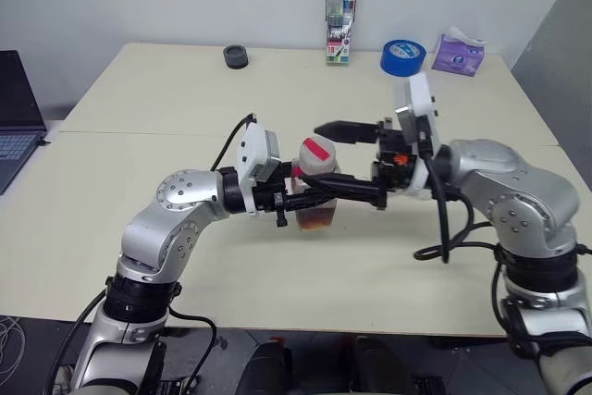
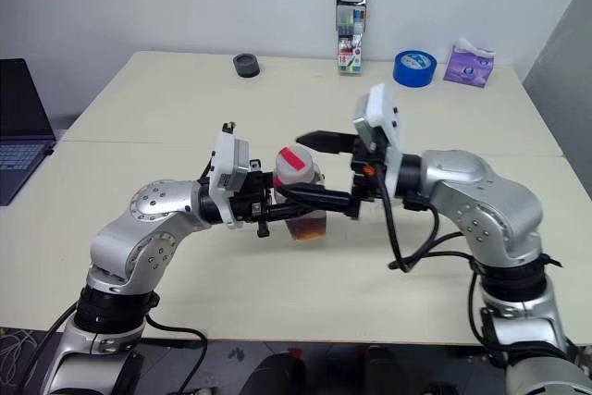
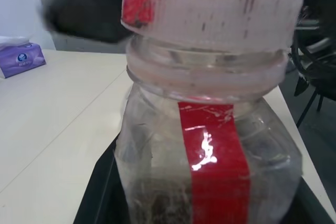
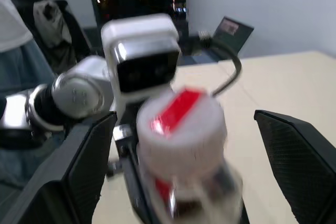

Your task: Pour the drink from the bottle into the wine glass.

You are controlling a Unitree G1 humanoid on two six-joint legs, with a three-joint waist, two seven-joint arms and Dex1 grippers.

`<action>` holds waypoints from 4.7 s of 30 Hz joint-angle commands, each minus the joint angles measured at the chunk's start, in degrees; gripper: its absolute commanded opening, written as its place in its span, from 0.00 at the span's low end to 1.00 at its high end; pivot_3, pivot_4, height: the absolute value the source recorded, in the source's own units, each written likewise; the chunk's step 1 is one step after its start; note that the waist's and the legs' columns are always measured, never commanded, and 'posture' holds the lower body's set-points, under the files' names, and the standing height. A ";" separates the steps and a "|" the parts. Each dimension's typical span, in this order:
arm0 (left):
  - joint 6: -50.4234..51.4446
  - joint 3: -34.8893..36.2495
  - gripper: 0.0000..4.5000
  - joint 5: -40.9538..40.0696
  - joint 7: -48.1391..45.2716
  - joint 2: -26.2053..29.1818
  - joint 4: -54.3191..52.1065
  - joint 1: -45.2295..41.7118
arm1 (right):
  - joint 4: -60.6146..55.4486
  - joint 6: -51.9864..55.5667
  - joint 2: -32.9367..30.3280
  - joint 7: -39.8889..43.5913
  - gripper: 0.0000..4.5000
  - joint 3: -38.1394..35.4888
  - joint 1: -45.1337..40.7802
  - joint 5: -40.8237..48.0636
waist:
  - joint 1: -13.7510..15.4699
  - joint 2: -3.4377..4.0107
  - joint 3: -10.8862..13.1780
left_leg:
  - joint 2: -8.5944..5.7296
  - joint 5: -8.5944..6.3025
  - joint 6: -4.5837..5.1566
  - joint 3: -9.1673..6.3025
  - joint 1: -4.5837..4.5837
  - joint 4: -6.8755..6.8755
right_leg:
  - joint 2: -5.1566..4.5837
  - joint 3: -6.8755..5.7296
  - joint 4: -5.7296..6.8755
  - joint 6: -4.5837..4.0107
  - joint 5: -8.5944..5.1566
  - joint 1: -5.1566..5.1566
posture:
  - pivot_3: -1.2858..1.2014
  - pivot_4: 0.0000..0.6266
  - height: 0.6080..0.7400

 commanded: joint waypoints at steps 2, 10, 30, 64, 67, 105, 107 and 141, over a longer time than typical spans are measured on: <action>-1.23 0.99 0.39 -0.22 -0.29 0.33 -0.96 -1.18 | 0.63 -2.18 0.75 -1.11 0.99 0.09 -1.14 -1.68 | -0.03 0.00 0.00 | -0.01 0.00 0.00 0.01 -0.01 0.01 | -0.01 0.01 -0.03 0.00 0.00 0.01 | 0.52 0.24 1.00; -1.15 1.11 0.39 -0.28 -0.25 0.58 -1.07 -0.98 | 1.75 -2.98 -1.01 0.35 0.99 -0.64 -0.56 -3.32 | -0.17 0.00 0.00 | -0.02 0.00 0.00 0.02 0.00 0.00 | -0.02 0.01 -0.02 0.00 0.00 0.01 | 0.52 0.24 1.00; -1.30 1.06 0.39 0.02 -0.45 0.14 -0.72 -1.16 | -1.65 1.04 -6.12 2.21 0.99 -2.76 0.79 2.54 | -0.16 0.00 0.00 | -0.01 -0.01 0.01 0.01 0.00 0.00 | -0.01 0.01 -0.01 0.00 0.00 0.01 | 0.52 0.24 1.00; -1.51 0.56 0.39 0.26 -0.22 -0.02 -1.36 -0.61 | 7.37 9.53 0.19 -7.31 0.40 -9.63 -8.23 11.99 | -0.67 0.00 0.00 | -0.01 0.00 0.01 0.01 0.00 -0.02 | -0.02 0.01 -0.01 0.00 0.00 0.00 | 0.52 0.24 1.00; -1.69 0.54 0.39 0.28 -0.17 -0.03 -1.31 -0.46 | 4.50 1.57 -3.76 -3.41 0.40 -4.92 -5.66 2.53 | -0.60 0.01 0.00 | -0.02 -0.01 0.01 0.02 -0.03 -0.03 | -0.03 0.01 -0.06 0.00 0.00 0.01 | 0.52 0.24 1.00; -1.99 -0.32 0.39 0.17 -0.10 -0.83 -0.80 -0.77 | 35.32 -17.01 2.98 -45.22 0.66 -20.10 20.31 -37.18 | -0.84 0.04 -0.03 | 0.03 0.10 -0.17 0.31 0.07 -0.05 | 0.05 0.23 0.05 0.01 0.00 0.05 | 0.52 0.24 1.00; -1.95 -0.33 0.39 0.11 0.03 -0.80 -0.98 -0.71 | 34.70 -16.23 3.15 -45.38 0.82 -20.25 20.02 -36.82 | -0.89 0.04 -0.03 | 0.04 0.09 -0.16 0.33 0.09 -0.06 | 0.06 0.25 0.05 0.01 0.00 0.05 | 0.52 0.24 1.00; -0.37 12.31 0.39 7.68 22.32 2.36 2.93 -0.37 | 8.04 -2.45 -7.72 -3.46 0.99 -15.47 4.36 -6.99 | -0.46 0.11 0.04 | 0.06 -0.01 0.02 0.19 0.01 -0.10 | 0.06 0.11 -0.03 0.01 0.00 0.00 | 0.52 0.24 1.00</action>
